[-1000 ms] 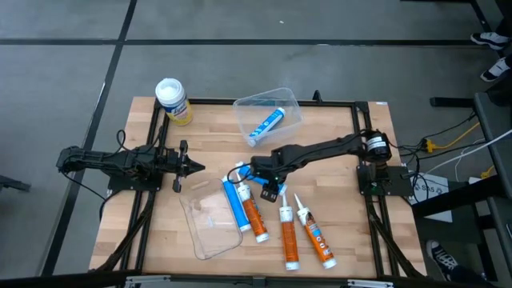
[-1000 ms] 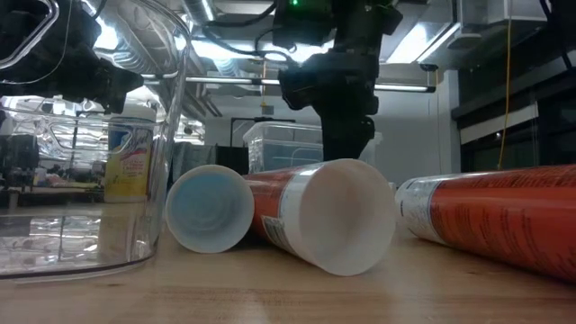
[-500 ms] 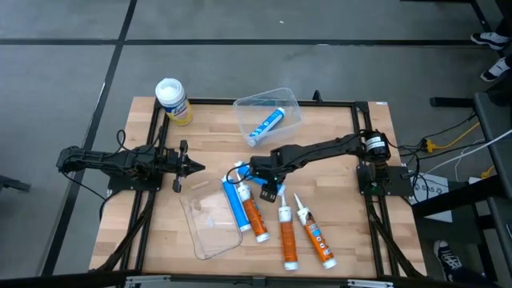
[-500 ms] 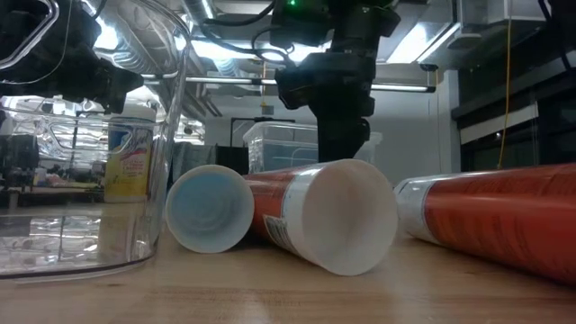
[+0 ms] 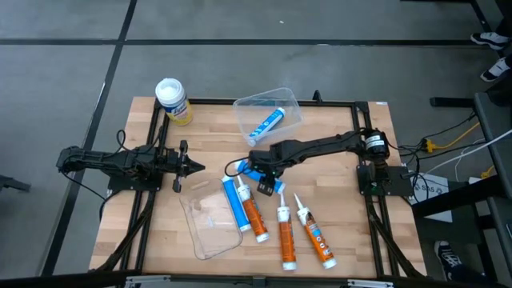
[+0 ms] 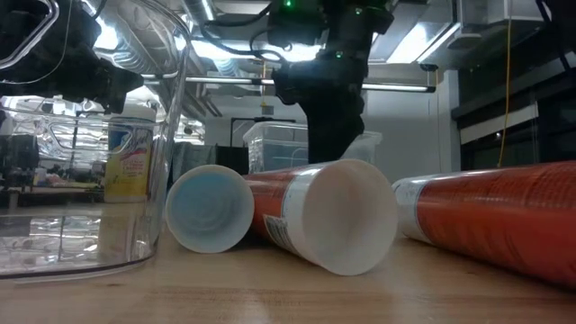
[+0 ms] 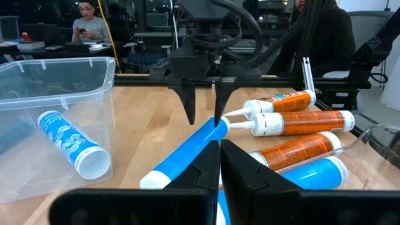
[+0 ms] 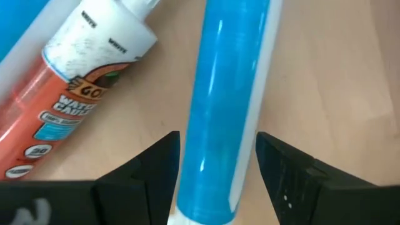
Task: Pick & place silicon tubes, Sealant and Lysol wipes
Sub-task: Put the top blue sealant into the white bin
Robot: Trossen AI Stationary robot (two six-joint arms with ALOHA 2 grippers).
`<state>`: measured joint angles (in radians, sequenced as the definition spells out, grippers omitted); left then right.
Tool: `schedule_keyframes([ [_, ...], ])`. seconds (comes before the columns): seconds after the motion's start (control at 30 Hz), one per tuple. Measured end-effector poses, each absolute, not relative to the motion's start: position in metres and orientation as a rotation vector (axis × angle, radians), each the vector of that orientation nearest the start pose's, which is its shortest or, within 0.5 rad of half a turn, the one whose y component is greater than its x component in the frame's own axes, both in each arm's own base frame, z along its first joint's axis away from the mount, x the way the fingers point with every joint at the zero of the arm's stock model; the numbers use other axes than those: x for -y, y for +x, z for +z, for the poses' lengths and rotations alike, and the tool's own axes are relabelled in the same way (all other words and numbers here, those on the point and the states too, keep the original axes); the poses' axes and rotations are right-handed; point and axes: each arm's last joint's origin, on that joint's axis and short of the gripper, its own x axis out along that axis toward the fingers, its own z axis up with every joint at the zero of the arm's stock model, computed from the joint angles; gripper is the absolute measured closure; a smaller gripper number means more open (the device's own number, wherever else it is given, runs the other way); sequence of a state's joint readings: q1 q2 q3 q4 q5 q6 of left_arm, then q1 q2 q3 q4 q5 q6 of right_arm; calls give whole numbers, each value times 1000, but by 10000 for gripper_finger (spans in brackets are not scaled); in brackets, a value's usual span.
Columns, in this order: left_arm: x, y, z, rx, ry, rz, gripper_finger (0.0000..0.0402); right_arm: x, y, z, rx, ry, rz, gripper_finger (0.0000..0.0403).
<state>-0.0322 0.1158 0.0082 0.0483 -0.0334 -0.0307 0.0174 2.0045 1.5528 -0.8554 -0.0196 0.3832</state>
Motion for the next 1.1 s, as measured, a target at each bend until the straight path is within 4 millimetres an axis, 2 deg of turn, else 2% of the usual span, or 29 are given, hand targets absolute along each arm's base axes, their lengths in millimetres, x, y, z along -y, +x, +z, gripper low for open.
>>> schedule_keyframes([
  [0.33,2,104,162,-59,-29,3,390,-7,410,175,-1325,327,-222,192],
  [0.67,2,104,162,-59,-29,2,389,-8,413,168,-1324,316,-206,191],
  [0.9,2,104,162,-59,-28,2,393,-9,418,151,-1353,318,-191,191],
  [1.1,2,104,162,-59,-28,2,390,-9,422,148,-1334,314,-171,185],
])
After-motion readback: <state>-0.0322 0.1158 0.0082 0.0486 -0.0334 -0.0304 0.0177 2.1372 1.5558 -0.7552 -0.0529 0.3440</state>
